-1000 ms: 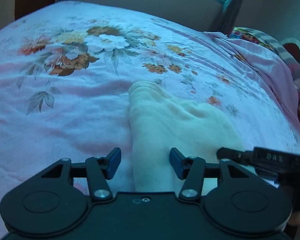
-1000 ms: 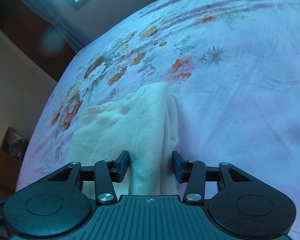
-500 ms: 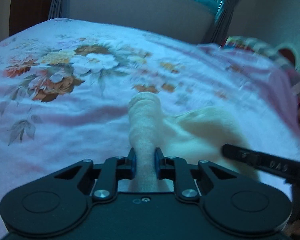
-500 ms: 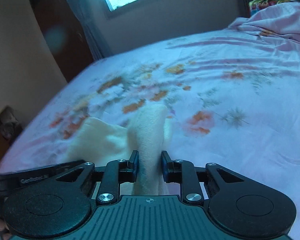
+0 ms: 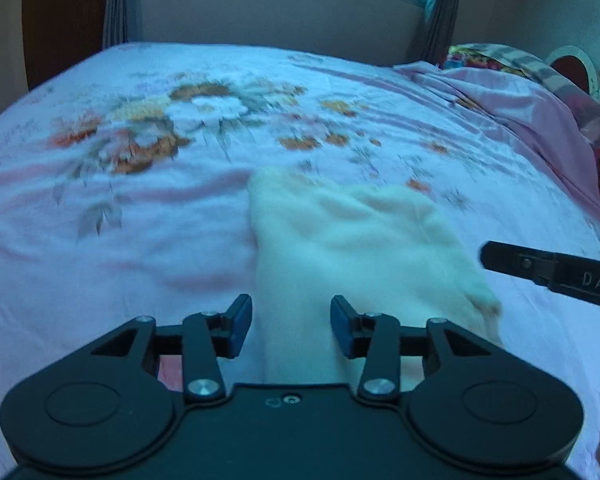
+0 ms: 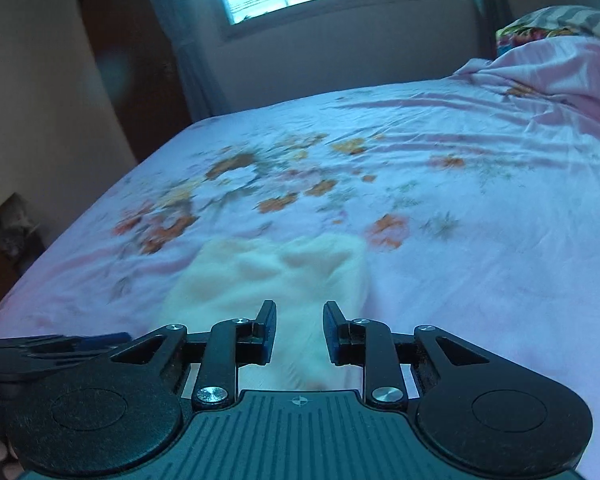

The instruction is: Fold small clothes

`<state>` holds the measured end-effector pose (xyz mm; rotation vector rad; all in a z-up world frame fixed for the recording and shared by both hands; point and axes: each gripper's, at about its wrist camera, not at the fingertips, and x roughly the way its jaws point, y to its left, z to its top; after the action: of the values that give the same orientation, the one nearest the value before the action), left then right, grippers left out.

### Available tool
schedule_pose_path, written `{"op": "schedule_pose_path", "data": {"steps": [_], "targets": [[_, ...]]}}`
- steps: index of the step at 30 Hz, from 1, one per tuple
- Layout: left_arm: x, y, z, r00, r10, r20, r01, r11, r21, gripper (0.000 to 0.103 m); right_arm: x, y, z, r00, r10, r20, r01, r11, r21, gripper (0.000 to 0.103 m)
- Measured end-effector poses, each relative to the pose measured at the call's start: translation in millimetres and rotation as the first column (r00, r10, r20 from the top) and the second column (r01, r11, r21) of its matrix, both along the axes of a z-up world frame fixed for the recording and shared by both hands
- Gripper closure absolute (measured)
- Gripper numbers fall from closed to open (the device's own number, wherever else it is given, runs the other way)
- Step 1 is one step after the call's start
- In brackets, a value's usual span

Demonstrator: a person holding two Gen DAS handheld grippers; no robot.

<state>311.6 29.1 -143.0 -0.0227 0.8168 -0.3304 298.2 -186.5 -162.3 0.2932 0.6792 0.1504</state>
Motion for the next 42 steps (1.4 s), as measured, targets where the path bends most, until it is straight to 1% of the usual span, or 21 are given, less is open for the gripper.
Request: {"op": "schedule_pose_path", "data": {"steps": [2, 5, 6, 7, 8, 10, 12, 13, 14, 16, 18, 19, 23, 24, 25, 26, 27, 30, 34, 38, 42], "targets": [[-12, -4, -12, 1.000, -0.003, -0.012, 0.003, 1.000, 0.014, 0.059, -8, 11, -14, 0.999, 0.028, -0.044, -0.029, 0.999, -0.018, 0.078], [-18, -7, -21, 1.000, 0.020, 0.008, -0.021, 0.999, 0.041, 0.051, -7, 17, -48, 0.987, 0.000, -0.163, -0.012, 0.997, -0.075, 0.078], [-18, -9, -20, 1.000, 0.021, 0.007, -0.021, 0.998, 0.051, 0.051, -8, 16, -54, 0.986, -0.010, -0.166, -0.003, 0.997, -0.081, 0.078], [-18, -11, -16, 1.000, 0.026, 0.004, -0.026, 0.998, 0.063, 0.052, -8, 16, -53, 0.986, -0.016, -0.169, 0.001, 0.996, -0.088, 0.078], [-19, -12, -11, 1.000, 0.031, -0.002, -0.030, 0.997, 0.066, 0.053, -9, 15, -48, 0.985, -0.022, -0.172, 0.008, 0.997, -0.082, 0.078], [-24, -14, -3, 1.000, 0.023, -0.007, -0.023, 0.997, 0.075, 0.054, -18, 9, -34, 0.988, -0.026, -0.152, 0.023, 1.000, -0.020, 0.077], [-34, -14, 6, 1.000, 0.018, 0.006, -0.019, 0.996, 0.086, 0.052, -33, 7, -20, 0.991, -0.030, -0.131, 0.029, 1.000, -0.007, 0.077], [-39, -14, 10, 1.000, 0.024, 0.008, -0.024, 0.996, 0.089, 0.048, -42, 6, -13, 0.992, -0.031, -0.124, 0.030, 0.999, -0.013, 0.077], [-46, -13, 15, 0.999, 0.036, 0.008, -0.036, 0.996, 0.087, 0.041, -51, 6, -9, 0.992, -0.032, -0.123, 0.031, 0.999, -0.013, 0.077], [-60, -9, 27, 0.999, 0.047, 0.015, -0.048, 0.997, 0.066, 0.036, -69, 5, -1, 0.991, -0.034, -0.127, 0.034, 0.999, 0.002, 0.070], [-77, -8, 39, 0.998, 0.055, 0.024, -0.057, 0.996, 0.067, 0.030, -91, 5, 8, 0.992, -0.040, -0.121, 0.042, 0.999, 0.014, 0.043], [-86, -7, 46, 0.998, 0.055, 0.031, -0.057, 0.996, 0.065, 0.026, -101, 5, 12, 0.993, -0.036, -0.113, 0.039, 0.999, 0.025, 0.040], [-123, -4, 73, 0.995, 0.061, 0.080, -0.066, 0.995, 0.070, 0.011, -148, 7, 36, 0.997, -0.030, -0.069, 0.031, 0.999, 0.022, 0.038], [-134, -4, 80, 0.993, 0.061, 0.104, -0.069, 0.995, 0.074, 0.009, -159, 6, 42, 0.998, -0.031, -0.056, 0.032, 0.999, 0.024, 0.033], [-144, -4, 86, 0.990, 0.060, 0.126, -0.072, 0.994, 0.085, 0.003, -170, 4, 48, 0.998, -0.032, -0.046, 0.033, 0.999, 0.033, 0.029], [-155, -4, 93, 0.987, 0.059, 0.147, -0.074, 0.992, 0.098, 0.002, -180, 3, 53, 0.999, -0.034, -0.036, 0.035, 0.998, 0.044, 0.020], [-166, -5, 99, 0.985, 0.055, 0.163, -0.073, 0.992, 0.106, 0.002, -192, 1, 58, 0.999, -0.039, -0.023, 0.040, 0.998, 0.058, 0.014], [-195, -5, 113, 0.981, 0.034, 0.193, -0.056, 0.992, 0.112, 0.001, -223, 3, 75, 0.999, -0.041, 0.021, 0.040, 0.997, 0.062, 0.011], [-225, -6, 125, 0.977, 0.034, 0.208, -0.059, 0.992, 0.116, 0.001, -258, 7, 92, 0.997, -0.036, 0.068, 0.031, 0.997, 0.068, 0.007], [-255, 1, 137, 0.974, 0.040, 0.223, -0.055, 0.996, 0.063, 0.001, -286, 11, 103, 0.993, -0.040, 0.108, 0.034, 0.998, 0.059, 0.005], [-278, 4, 140, 0.967, 0.030, 0.253, -0.052, 0.995, 0.084, 0.001, -311, 13, 112, 0.988, -0.057, 0.143, 0.049, 0.997, 0.056, 0.004]]}}
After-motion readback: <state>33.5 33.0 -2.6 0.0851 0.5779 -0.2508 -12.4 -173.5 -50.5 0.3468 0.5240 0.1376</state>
